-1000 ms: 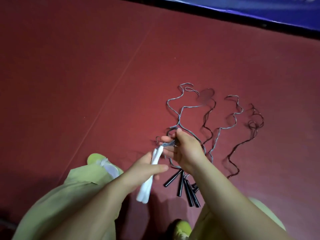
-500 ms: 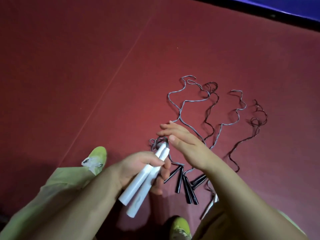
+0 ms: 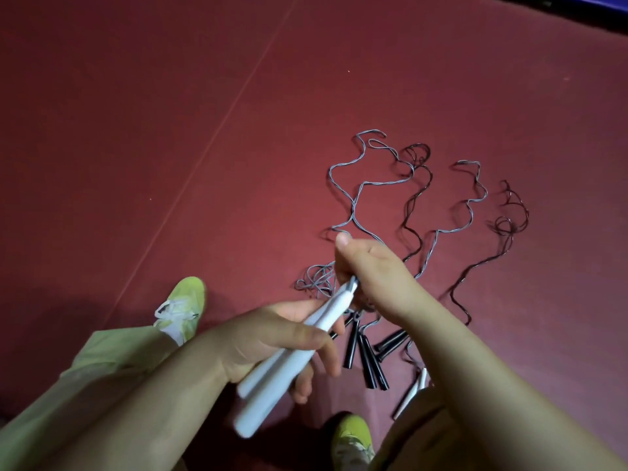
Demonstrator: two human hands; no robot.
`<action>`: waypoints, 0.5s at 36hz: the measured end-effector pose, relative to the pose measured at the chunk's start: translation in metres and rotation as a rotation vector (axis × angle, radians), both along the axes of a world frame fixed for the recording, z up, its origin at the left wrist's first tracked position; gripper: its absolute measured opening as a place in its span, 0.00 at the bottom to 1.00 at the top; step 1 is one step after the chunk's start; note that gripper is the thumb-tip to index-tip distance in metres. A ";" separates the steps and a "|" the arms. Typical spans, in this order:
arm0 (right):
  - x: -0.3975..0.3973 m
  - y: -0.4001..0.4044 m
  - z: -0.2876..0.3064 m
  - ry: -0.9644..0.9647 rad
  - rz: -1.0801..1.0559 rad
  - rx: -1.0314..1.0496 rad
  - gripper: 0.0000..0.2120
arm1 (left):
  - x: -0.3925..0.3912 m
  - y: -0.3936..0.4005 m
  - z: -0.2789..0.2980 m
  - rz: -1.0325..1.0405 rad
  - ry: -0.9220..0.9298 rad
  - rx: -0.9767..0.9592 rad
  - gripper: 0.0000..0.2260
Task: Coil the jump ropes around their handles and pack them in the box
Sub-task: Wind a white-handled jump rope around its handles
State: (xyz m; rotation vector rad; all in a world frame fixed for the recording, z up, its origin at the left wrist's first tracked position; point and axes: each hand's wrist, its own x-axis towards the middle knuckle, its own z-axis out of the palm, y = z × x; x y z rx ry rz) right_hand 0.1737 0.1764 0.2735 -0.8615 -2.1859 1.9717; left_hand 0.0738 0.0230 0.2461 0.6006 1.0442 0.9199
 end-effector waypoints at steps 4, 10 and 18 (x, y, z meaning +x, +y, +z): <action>-0.005 0.001 -0.004 -0.097 -0.189 0.004 0.23 | 0.014 0.002 0.013 0.103 0.025 -0.032 0.21; -0.008 -0.004 -0.019 -0.201 -0.031 0.198 0.21 | 0.021 0.004 0.002 0.171 0.305 -0.113 0.15; -0.008 -0.021 -0.012 -0.254 0.231 0.187 0.31 | 0.016 0.003 0.004 0.227 0.037 -0.142 0.06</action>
